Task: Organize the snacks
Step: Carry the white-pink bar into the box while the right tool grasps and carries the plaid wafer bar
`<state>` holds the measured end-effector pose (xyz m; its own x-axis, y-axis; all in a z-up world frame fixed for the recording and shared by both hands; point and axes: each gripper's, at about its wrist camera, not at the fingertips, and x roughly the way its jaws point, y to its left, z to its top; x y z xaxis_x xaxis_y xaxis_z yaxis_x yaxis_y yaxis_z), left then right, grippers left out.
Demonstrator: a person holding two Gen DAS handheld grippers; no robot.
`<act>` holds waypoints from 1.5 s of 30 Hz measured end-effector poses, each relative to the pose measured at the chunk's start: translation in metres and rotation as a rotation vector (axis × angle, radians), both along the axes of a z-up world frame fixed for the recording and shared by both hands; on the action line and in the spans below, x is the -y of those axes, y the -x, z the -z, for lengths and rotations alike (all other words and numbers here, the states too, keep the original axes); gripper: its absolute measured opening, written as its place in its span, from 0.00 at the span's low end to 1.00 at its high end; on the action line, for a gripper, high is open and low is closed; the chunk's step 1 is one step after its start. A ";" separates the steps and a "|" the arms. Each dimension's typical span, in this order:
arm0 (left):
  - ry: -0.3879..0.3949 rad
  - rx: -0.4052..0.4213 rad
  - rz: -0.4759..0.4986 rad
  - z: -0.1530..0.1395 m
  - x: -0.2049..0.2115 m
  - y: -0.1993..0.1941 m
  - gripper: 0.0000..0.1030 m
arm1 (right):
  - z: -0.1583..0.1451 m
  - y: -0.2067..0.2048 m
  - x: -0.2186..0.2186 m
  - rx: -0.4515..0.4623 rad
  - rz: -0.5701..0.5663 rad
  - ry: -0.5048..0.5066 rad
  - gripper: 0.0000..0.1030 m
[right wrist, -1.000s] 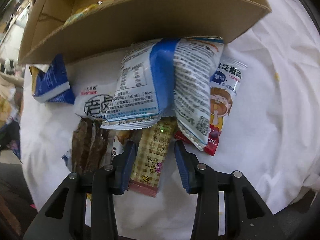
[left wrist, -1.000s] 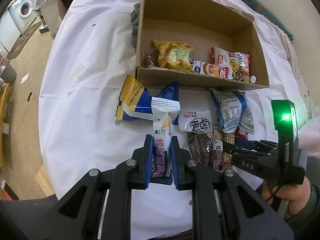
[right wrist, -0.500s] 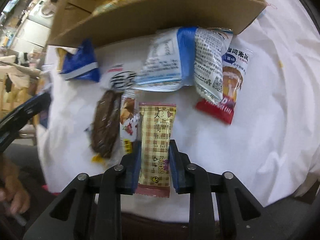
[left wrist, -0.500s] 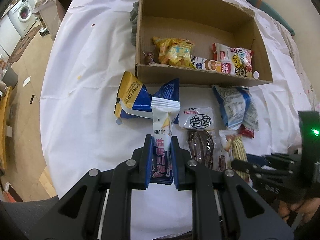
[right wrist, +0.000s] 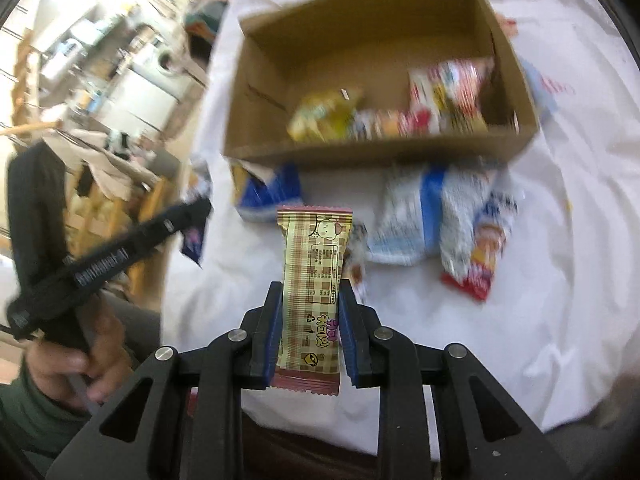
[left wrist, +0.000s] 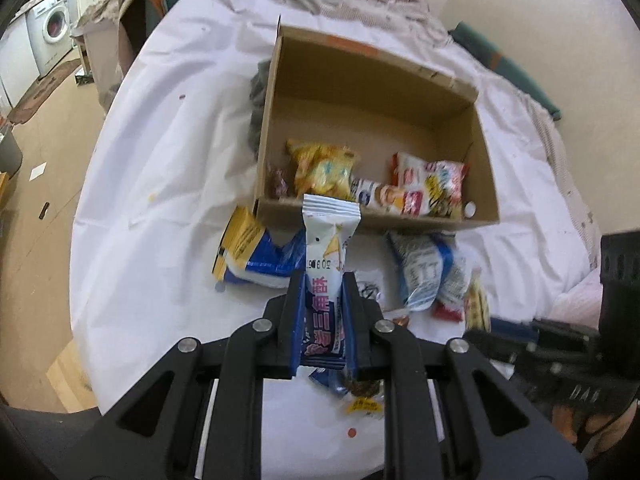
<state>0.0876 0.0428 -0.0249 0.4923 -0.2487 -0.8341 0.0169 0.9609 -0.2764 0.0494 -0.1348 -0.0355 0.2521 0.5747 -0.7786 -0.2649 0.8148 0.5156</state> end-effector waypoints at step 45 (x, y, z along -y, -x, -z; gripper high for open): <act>-0.113 0.083 0.054 0.004 0.031 -0.108 0.21 | 0.022 -0.136 0.031 0.037 0.239 0.047 0.27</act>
<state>0.1954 0.0118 -0.0289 0.5493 -0.1833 -0.8153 0.0875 0.9829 -0.1620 0.1855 -0.1663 -0.0578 0.4051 0.4584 -0.7911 -0.0794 0.8796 0.4691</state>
